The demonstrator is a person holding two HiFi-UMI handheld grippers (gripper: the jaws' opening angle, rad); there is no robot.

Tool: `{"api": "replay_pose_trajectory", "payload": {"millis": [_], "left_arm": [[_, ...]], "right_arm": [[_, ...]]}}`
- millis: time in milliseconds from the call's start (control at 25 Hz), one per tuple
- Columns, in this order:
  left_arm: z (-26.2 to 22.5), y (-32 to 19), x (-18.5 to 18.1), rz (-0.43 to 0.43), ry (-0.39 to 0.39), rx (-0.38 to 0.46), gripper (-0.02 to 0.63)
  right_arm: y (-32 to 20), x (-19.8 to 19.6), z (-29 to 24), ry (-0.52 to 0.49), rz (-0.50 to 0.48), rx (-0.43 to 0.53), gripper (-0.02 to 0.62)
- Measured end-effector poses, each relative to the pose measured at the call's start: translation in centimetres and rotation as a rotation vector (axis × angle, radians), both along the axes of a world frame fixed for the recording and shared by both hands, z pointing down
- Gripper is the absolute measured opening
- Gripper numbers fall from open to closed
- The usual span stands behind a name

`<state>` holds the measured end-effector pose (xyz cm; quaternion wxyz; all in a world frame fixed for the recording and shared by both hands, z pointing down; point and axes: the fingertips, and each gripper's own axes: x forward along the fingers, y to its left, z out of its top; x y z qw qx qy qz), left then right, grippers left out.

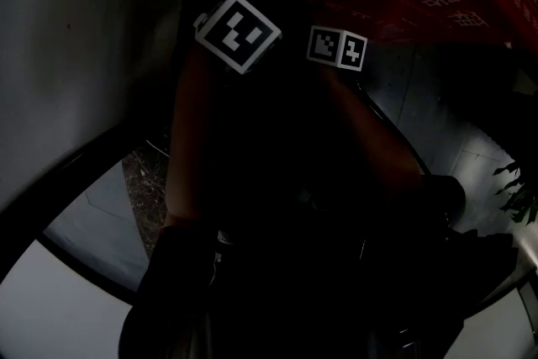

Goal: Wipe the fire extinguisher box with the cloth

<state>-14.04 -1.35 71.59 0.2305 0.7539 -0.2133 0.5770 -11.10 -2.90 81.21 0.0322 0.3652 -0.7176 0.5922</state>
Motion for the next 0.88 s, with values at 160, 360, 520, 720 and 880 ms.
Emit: {"api": "replay_pose_trajectory", "payload": {"millis": [160,360,520,720,880], "left_arm": [[0.7,1.1,1.0,0.021,0.002,-0.044,0.003],[0.2,1.4,2.1,0.05,0.025,-0.03,0.003],[0.2,2.0,1.7,0.05,0.032,-0.033,0.003],[0.0,1.9,1.8,0.059,0.042,-0.021,0.003],[0.0,1.9,2.0,0.078,0.044,-0.02,0.003]], "right_arm": [[-0.6,0.2,4.0,0.064,0.004,-0.037,0.125],[-1.0,1.7,9.5,0.213,-0.001,-0.094,0.125],[-1.3,1.9,11.0,0.196,0.051,-0.141,0.126],[-2.4,1.9,12.2,0.276,0.054,-0.133,0.126],[-2.8,1.6,12.1,0.313,0.055,-0.104,0.124]]}}
